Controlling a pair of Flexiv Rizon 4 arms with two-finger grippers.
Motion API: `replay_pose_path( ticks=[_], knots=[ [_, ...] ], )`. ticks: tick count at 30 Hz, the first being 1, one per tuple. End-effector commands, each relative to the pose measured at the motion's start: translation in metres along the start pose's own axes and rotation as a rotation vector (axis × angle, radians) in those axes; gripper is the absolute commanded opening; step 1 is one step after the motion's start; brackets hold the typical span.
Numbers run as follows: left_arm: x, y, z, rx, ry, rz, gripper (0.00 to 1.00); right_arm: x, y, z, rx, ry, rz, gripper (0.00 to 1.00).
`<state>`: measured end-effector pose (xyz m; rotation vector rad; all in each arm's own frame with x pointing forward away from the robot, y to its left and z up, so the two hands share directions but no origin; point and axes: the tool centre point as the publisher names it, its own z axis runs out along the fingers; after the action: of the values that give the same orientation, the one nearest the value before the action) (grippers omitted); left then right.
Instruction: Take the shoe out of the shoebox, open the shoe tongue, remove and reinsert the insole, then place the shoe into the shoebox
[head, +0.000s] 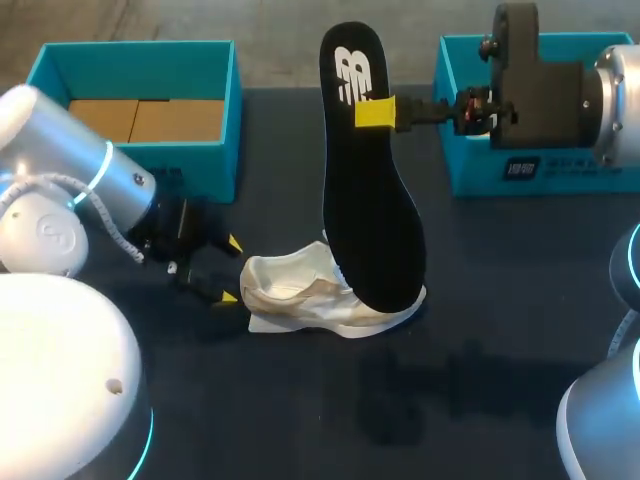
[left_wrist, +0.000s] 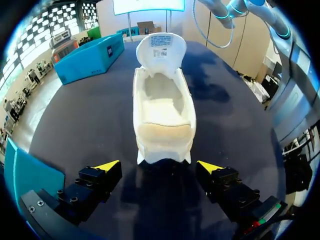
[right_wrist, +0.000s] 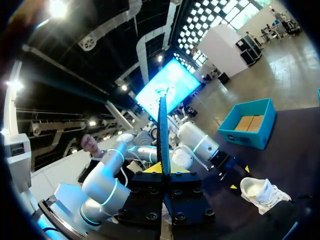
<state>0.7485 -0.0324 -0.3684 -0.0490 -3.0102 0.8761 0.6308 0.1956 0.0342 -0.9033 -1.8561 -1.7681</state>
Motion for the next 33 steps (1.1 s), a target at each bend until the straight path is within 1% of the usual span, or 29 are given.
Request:
replay_pose_path(
  ticks=[1, 6, 7, 10, 12, 28, 29, 33],
  knots=[
    [-0.001, -0.011, -0.021, -0.151, 0.042, 0.028, 1.0, 0.0, 0.0, 0.003, -0.002, 0.001, 0.0, 0.0],
    [0.004, -0.016, -0.031, -0.217, 0.034, 0.036, 1.0, 0.0, 0.0, 0.003, -0.002, 0.001, 0.0, 0.0],
    [0.005, -0.017, -0.033, -0.22, 0.032, 0.04, 1.0, 0.0, 0.0, 0.003, -0.002, 0.001, 0.0, 0.0],
    [0.005, -0.02, -0.034, -0.261, 0.051, 0.042, 1.0, 0.0, 0.0, 0.003, -0.002, 0.001, 0.0, 0.0],
    [0.005, -0.022, -0.035, -0.291, 0.035, 0.032, 1.0, 0.0, 0.0, 0.003, -0.002, 0.001, 0.0, 0.0],
    [0.005, -0.022, -0.035, -0.291, 0.035, 0.032, 1.0, 0.0, 0.0, 0.003, -0.002, 0.001, 0.0, 0.0],
    [0.005, -0.025, -0.035, -0.3, 0.049, 0.034, 1.0, 0.0, 0.0, 0.003, -0.002, 0.001, 0.0, 0.0],
    [0.002, -0.032, -0.031, -0.379, 0.065, 0.022, 1.0, 0.0, 0.0, 0.003, -0.002, 0.001, 0.0, 0.0]
  ],
)
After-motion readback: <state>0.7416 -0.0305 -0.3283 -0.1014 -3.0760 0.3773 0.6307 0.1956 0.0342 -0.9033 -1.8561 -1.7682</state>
